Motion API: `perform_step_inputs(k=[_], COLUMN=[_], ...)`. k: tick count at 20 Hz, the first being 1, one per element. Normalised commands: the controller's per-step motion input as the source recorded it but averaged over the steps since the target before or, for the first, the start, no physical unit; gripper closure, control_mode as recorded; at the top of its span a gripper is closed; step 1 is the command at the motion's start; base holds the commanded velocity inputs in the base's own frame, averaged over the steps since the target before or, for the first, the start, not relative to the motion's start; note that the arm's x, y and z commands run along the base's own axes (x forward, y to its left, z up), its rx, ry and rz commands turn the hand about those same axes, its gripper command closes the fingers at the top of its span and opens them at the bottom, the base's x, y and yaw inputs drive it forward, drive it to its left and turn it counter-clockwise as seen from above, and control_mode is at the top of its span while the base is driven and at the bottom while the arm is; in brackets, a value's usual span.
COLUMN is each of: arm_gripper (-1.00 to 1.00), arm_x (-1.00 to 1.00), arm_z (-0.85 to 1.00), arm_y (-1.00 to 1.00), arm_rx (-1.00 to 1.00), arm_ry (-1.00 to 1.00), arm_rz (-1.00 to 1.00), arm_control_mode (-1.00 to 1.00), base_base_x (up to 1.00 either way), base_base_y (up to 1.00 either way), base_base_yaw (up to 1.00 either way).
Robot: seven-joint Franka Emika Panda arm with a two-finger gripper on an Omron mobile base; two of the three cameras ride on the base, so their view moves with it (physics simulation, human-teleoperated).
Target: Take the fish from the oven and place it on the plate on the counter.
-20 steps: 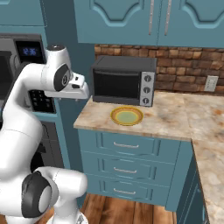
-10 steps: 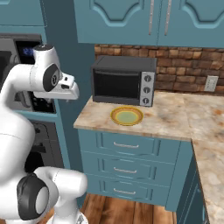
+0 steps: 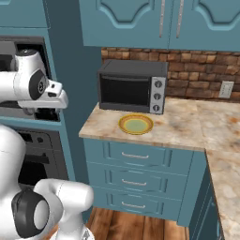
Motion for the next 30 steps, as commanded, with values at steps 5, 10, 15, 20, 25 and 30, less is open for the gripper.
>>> perform_step_inputs(k=[5,10,15,20,25,30], arm_gripper=[-1.0,-1.0,-1.0,-1.0,-1.0,-1.0], arm_x=[-0.44,-0.96,-1.0,-0.24,0.23,0.27], arm_z=[-0.12,-0.43,-0.81,-0.53,-0.23,-0.24], arm_y=[0.94,0.74,0.5,0.56,0.64,0.47], arm_rx=[-0.02,-0.01,-0.09,-0.27,-0.35,-0.42], arm_ry=[0.0,0.0,0.0,-0.02,-0.16,-0.26], arm_rz=[0.12,0.13,0.19,0.51,0.41,0.33], arm_control_mode=[-1.0,-1.0,-1.0,-1.0,-1.0,-1.0], base_base_x=[0.0,0.0,0.0,0.0,0.0,0.0], base_base_y=[0.0,0.0,0.0,0.0,0.0,0.0], base_base_yaw=[0.0,0.0,0.0,0.0,0.0,0.0])
